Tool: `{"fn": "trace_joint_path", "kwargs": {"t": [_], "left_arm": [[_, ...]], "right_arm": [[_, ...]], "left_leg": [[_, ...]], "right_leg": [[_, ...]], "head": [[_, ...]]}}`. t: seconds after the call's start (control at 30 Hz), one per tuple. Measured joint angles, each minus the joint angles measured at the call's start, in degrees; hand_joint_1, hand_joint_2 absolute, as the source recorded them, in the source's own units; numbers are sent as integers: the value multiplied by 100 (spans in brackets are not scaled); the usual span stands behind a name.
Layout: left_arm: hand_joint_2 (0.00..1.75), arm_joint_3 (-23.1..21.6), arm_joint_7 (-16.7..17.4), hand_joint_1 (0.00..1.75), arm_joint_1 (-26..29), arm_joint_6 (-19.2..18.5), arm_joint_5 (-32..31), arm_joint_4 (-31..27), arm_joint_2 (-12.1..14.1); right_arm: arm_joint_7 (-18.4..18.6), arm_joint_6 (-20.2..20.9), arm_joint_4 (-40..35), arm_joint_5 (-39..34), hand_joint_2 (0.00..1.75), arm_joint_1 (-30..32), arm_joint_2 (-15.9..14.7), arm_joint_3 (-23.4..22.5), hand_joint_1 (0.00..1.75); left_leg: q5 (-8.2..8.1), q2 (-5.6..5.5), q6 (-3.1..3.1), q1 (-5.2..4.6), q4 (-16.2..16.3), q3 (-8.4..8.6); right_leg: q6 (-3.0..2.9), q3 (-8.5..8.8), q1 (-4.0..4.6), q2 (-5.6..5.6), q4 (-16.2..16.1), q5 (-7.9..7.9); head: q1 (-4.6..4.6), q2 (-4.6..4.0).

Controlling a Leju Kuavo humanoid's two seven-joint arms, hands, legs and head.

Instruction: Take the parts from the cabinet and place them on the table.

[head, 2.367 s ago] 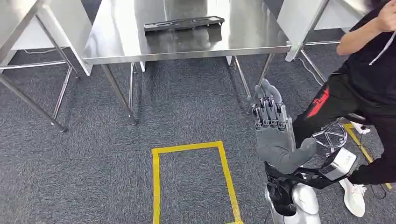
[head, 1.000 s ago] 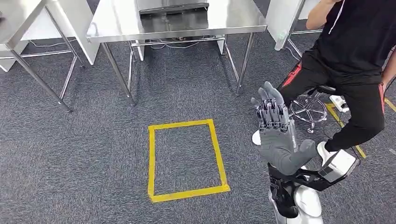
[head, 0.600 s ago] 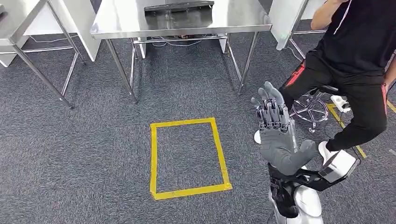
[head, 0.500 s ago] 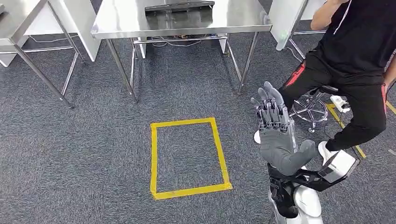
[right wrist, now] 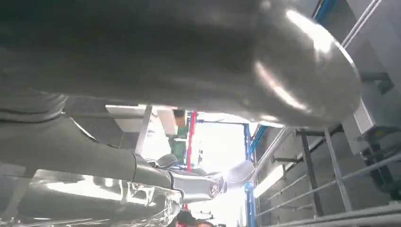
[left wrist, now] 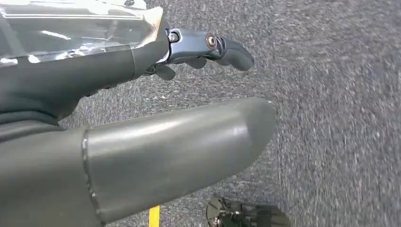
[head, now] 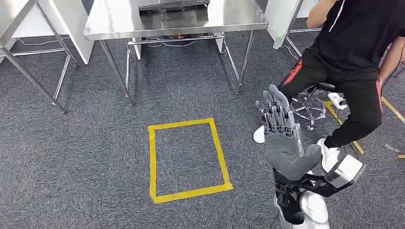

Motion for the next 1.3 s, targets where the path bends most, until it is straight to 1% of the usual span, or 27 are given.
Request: {"fn": "trace_joint_path", "kwargs": {"t": [0.03, 0.07, 0.1, 0.2, 0.23, 0.27, 0.3, 0.37, 0.43, 0.5, 0.53, 0.57, 0.7, 0.73, 0.77, 0.8, 0.87, 0.9, 0.93, 1.0, 1.03, 1.07, 1.1, 1.2, 1.23, 1.27, 1.3], "left_arm": [[0, 0, 0, 0, 0, 0, 0, 0, 0], [0, 0, 4, 0, 2, 2, 0, -2, 20], [0, 0, 4, 0, 2, 2, 0, -2, 17], [0, 0, 13, 0, 2, 0, 2, -2, 11], [0, 0, 13, 0, -9, 0, 6, -2, 15], [0, 0, 13, 0, -10, -2, 11, -2, 15], [0, 0, 13, 0, -5, -2, 11, -2, 15], [0, 0, 15, 0, 19, -2, 11, 0, 22], [0, 0, 15, 0, 28, -2, 9, 0, 15], [0, 0, 13, 0, 25, -7, 0, 0, 11], [0, 0, 13, 0, 26, -7, 0, 0, 11], [0, 0, 13, 0, 27, -7, 0, 0, 33], [0, 0, 13, 0, 19, -4, -2, 0, 11], [0, 0, 13, 0, 10, -4, -9, 0, -11], [0, 0, 13, 0, 12, 0, -13, 0, -13], [0, 0, 13, 0, 17, 0, -15, 0, -15], [0, 0, 13, 0, 29, 4, -17, 0, -31], [0, 0, 13, 0, 29, 7, -17, 0, -33], [0, 0, 13, 0, 31, 11, -17, 0, -42], [0, 0, 11, 0, 24, 22, -28, 0, -59], [0, 0, 9, 0, 20, 30, -35, 0, -70], [0, 0, 11, 0, 16, 37, -39, -2, -66], [0, 0, 11, 0, 23, 46, -57, 0, -77], [0, 0, 15, 0, -4, 52, -83, -2, -79], [0, 0, 15, 0, -12, 52, -85, -2, -79], [0, 0, 15, 0, -18, 55, -85, -2, -68], [0, -2, 15, 0, -12, 55, -87, -2, -74]], "right_arm": [[0, 0, 0, 0, 0, -2, -2, 0, 0], [0, 0, 0, 0, 0, -7, -15, 0, 0], [-6, 2, -4, -2, 0, 2, -13, 0, 0], [-11, 2, -4, -11, 0, 24, -39, -9, 0], [-13, 2, -4, -11, 0, 35, -35, -5, 0], [-22, 2, -7, -18, 0, 34, -39, -7, 0], [-22, 2, -4, -17, 0, 38, -39, -7, 0], [-22, 2, -4, -17, 0, 54, -37, -2, 0], [-22, 2, -2, -28, 0, 60, -42, -9, 0], [-22, 2, -4, -39, 0, 59, -39, -7, 0], [-22, 2, -4, -50, 0, 58, -39, -7, 0], [-22, 2, -2, -57, 0, 55, -37, -7, 0], [-22, -4, -13, -68, 0, 63, -42, -7, 0], [-22, -15, -26, -68, 0, 69, -46, -7, 0], [-22, -22, -44, -70, 0, 60, -46, -9, 0], [-17, -31, -46, -68, 0, 46, -39, -4, 0], [-15, -37, -46, -68, 0, 78, -44, -2, 0], [-15, -42, -46, -70, 0, 94, -44, -4, 0], [-13, -46, -46, -68, 0, 111, -46, -7, 0], [-15, -55, -46, -68, 0, 134, -52, -7, 0], [-24, -63, -52, -66, 0, 140, -57, -7, 0], [-35, -66, -52, -66, 0, 140, -61, -7, 0], [-42, -72, -55, -55, 0, 142, -63, -4, 0], [-59, -79, -57, -55, 0, 172, -79, -9, 0], [-59, -79, -77, -55, 0, 176, -77, -7, 0], [-63, -81, -83, -57, 0, 178, -70, -7, 0], [-59, -83, -83, -55, 0, 175, -70, -6, 0]], "left_leg": [[-11, 38, -52, 5, 31, -1], [-38, 80, -116, -36, 72, 2], [-55, 123, -158, -37, 71, 13], [-48, 287, -260, 3, 44, 67], [-130, 140, -310, 47, 112, 31], [-379, -121, -313, 49, 366, -67], [-658, -269, -304, 43, 791, -242], [-1040, -377, -286, 28, 1668, -631], [-924, -390, -235, 18, 1758, -679], [-401, -488, -140, 2, 906, -271], [-182, -688, -81, -3, 431, -43], [-232, -973, -28, 16, 249, 58], [-203, -728, -36, -44, 92, 98], [-158, -639, -15, -1, 22, 118], [-157, -571, 10, -14, 0, 134], [-158, -477, 24, -16, 0, 134], [-163, -287, 26, -34, 3, 119], [-163, -198, 25, -34, 5, 112], [-164, -111, 23, -34, 5, 112], [-172, 40, 5, -25, 6, 126], [-181, 105, -16, -21, 8, 141], [-192, 149, -49, -52, 16, 164], [-221, 217, -101, -68, 16, 183], [-216, 388, -216, -39, -21, 265], [-257, 324, -269, -3, 11, 250], [-401, -27, -296, 14, 148, 214], [-643, -242, -292, 18, 459, 94]], "right_leg": [[66, 256, -15, -231, -488, 171], [5, 244, 34, -348, -583, 202], [-133, 223, 45, -240, -594, 236], [-309, 177, 80, -51, -558, 252], [-360, 225, 4, 3, -567, 285], [-407, 202, 33, 59, -564, 312], [-447, 182, 50, 116, -560, 332], [-470, 146, 101, 251, -556, 346], [-486, 147, 142, 400, -554, 356], [-486, 172, 168, 571, -553, 355], [-485, 182, 171, 650, -554, 355], [-474, 153, 184, 695, -547, 357], [-341, -38, 155, 983, -564, 414], [-344, -14, 160, 811, -495, 377], [-345, -136, 182, 442, -310, 270], [-359, -341, 169, 283, 61, 88], [-348, -795, 142, 195, 953, -242], [-306, -900, 137, 189, 1185, -283], [-251, -859, 121, 176, 1130, -228], [-119, -374, 89, 73, 284, 100], [-75, -22, 86, -90, -309, 277], [-129, 138, 97, -350, -632, 322], [-183, 121, 169, -334, -625, 370], [-341, 59, 182, -116, -615, 389], [-416, 160, 72, -40, -657, 441], [-432, 135, 66, 19, -659, 453], [-479, 125, 65, 66, -656, 474]], "head": [[0, 0], [6, 0], [-4, 0], [-2, 0], [-13, 0], [-11, 0], [-18, 0], [-15, 0], [-11, 0], [-11, 0], [-11, 0], [0, 0], [-5, 0], [-4, 0], [7, 0], [24, 0], [24, 0], [31, 0], [26, 0], [28, 0], [28, 0], [28, 0], [26, 0], [11, 0], [15, 0], [2, 0], [-9, 0]]}}
